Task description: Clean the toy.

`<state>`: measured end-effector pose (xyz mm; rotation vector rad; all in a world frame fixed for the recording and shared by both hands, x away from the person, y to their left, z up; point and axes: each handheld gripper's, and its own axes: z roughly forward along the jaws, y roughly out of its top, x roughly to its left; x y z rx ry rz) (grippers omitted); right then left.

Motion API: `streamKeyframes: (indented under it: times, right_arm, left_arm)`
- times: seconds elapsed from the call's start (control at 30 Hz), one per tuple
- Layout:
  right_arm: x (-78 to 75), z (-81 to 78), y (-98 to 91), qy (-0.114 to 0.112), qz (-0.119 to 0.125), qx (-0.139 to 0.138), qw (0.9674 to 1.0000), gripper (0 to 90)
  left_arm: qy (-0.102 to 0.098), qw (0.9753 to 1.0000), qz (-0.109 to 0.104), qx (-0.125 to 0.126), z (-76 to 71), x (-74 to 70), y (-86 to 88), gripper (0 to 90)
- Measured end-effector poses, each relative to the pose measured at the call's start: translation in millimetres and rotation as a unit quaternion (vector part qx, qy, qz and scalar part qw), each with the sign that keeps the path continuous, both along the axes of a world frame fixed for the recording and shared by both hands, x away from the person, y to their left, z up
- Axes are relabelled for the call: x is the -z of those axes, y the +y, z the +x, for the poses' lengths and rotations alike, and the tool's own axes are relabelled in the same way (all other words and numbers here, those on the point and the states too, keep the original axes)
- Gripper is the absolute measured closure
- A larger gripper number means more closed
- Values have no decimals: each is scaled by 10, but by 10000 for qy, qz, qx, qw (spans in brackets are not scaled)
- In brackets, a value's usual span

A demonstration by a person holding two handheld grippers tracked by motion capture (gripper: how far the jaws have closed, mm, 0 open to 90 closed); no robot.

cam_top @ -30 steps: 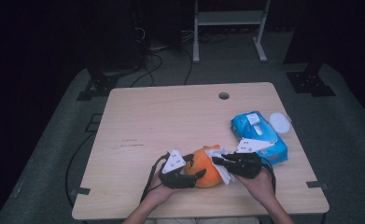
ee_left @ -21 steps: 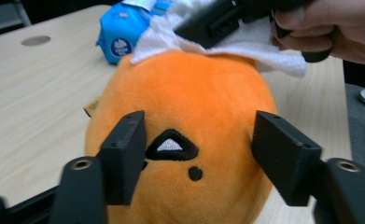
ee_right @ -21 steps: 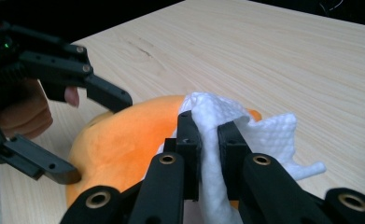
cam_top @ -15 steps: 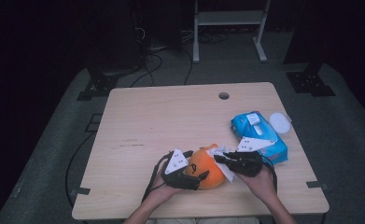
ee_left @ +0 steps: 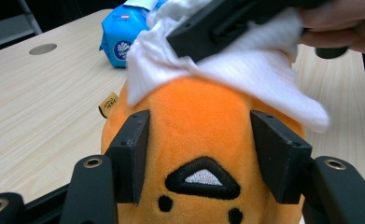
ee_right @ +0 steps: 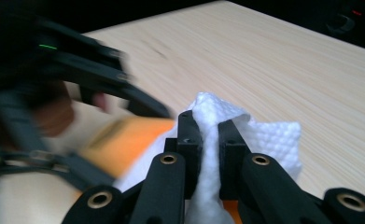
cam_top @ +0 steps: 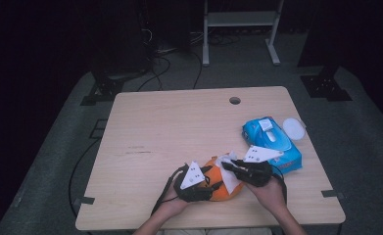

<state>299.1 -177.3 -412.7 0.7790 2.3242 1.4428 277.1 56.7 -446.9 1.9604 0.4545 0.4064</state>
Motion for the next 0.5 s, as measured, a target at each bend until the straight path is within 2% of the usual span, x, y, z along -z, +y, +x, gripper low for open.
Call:
streamKeyframes:
  times: [0.1, 0.23, 0.33, 0.4, 0.5]
  right_arm:
    - [47, 52, -119, 246, 90, 179, 9995, 822]
    - [22, 20, -184, 257, -100, 346, 9990, 822]
    - [28, -17, -272, 379, 60, 353, 9986, 822]
    - [15, -56, -321, 385, 130, 363, 9985, 822]
    - [-6, -112, -396, 420, 296, 365, 9980, 821]
  left_arm:
    - [-55, 10000, 21, 16, -13, -1, -23, 428]
    - [-104, 9999, 55, 15, -23, -9, -36, 442]
    - [-178, 9998, 84, -30, -47, -28, -50, 461]
    - [-234, 9996, 101, -81, -49, -52, -52, 482]
    - [-216, 9995, -21, -229, -11, -90, -31, 497]
